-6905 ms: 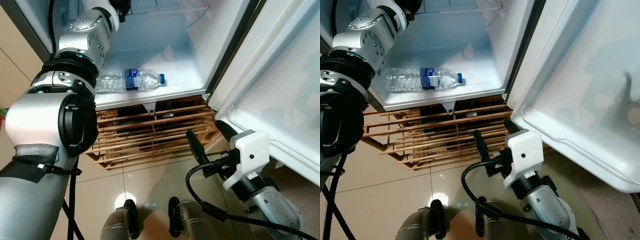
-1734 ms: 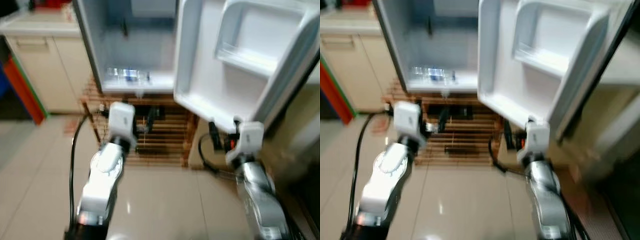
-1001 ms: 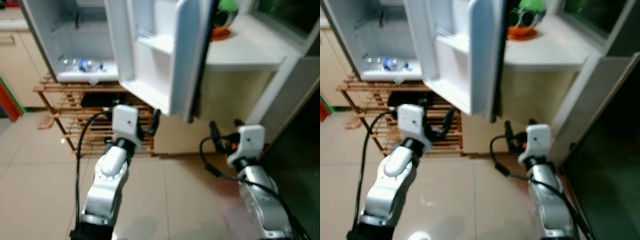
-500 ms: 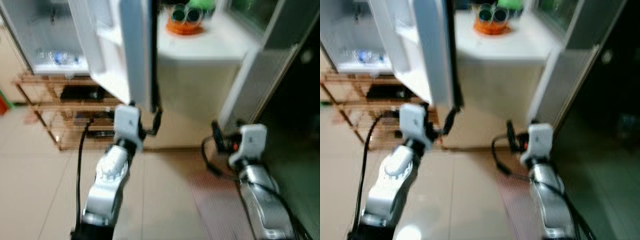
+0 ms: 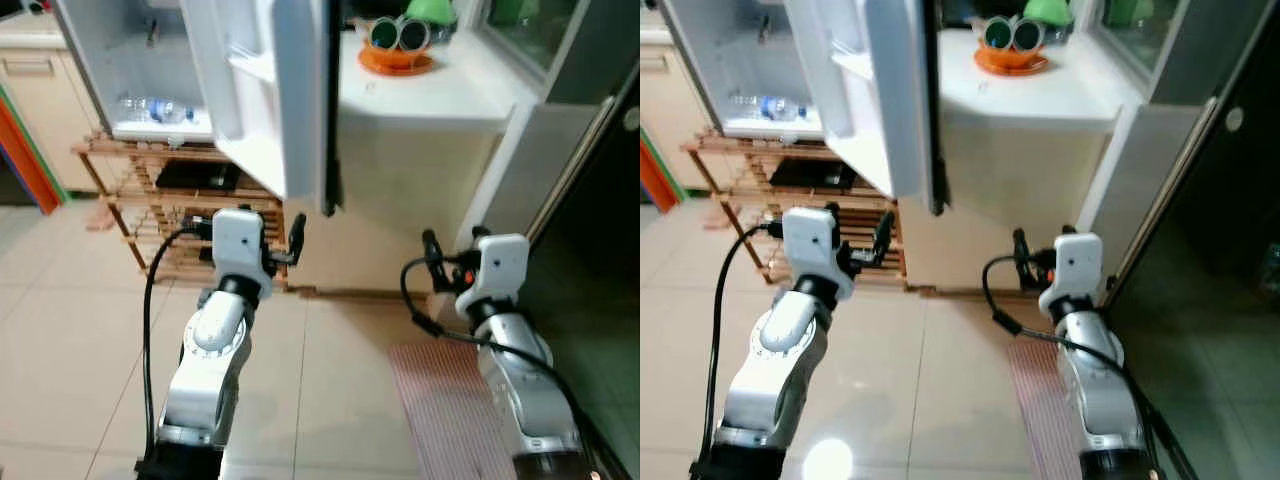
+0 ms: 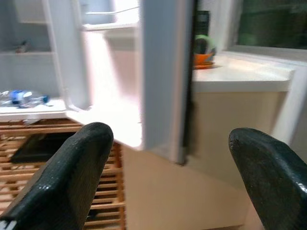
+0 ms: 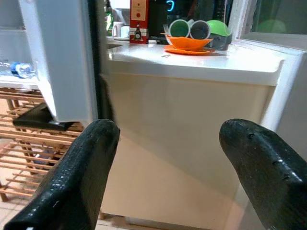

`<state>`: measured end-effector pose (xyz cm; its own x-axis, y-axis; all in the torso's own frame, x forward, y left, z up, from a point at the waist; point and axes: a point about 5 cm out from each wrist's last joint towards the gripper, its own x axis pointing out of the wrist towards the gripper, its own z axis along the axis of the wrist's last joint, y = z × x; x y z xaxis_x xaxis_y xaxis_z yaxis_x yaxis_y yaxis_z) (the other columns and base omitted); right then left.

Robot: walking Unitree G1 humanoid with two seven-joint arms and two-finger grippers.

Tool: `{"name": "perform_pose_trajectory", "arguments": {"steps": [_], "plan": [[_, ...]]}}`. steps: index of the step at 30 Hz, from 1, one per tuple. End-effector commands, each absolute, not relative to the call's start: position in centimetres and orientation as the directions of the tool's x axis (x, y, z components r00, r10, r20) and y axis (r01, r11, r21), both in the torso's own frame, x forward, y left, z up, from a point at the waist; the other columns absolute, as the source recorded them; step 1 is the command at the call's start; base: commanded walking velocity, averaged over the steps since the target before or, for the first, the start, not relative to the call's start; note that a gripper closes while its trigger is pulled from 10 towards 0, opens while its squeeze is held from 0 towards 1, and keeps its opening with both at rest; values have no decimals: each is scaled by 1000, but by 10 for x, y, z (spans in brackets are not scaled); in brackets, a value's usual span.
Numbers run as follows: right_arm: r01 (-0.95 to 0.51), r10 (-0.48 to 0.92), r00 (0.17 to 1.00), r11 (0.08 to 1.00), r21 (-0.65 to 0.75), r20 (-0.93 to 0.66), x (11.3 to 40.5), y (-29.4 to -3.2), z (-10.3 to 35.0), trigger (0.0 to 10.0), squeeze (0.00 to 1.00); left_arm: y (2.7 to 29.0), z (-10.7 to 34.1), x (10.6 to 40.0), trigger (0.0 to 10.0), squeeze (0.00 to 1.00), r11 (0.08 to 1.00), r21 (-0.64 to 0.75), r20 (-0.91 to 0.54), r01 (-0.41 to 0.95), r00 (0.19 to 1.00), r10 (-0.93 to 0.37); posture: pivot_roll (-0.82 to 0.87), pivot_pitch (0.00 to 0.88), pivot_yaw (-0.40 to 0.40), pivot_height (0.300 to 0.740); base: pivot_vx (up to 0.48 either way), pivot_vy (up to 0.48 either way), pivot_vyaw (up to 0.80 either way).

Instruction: Restocking fridge

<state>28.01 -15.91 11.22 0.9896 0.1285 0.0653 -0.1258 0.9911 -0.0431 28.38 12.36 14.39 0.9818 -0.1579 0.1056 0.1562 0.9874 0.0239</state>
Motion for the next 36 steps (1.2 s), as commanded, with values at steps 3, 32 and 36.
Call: {"name": "perform_pose_trajectory", "arguments": {"steps": [3,32,36], "plan": [[-112,116,991,992,-62,60,281,-165,111,10000,286,123,143,286,10000,0,990,36,89,137,986,-139,-17,0,3,740,0,0,0],[-120,123,991,991,-57,46,280,-162,105,10000,282,124,143,287,10000,0,990,53,96,133,986,-138,-9,0,3,740,274,210,0],[-119,122,991,991,-57,46,281,-162,105,10000,282,122,145,287,10000,0,987,63,106,145,983,-151,-9,0,3,740,451,0,0]]}}
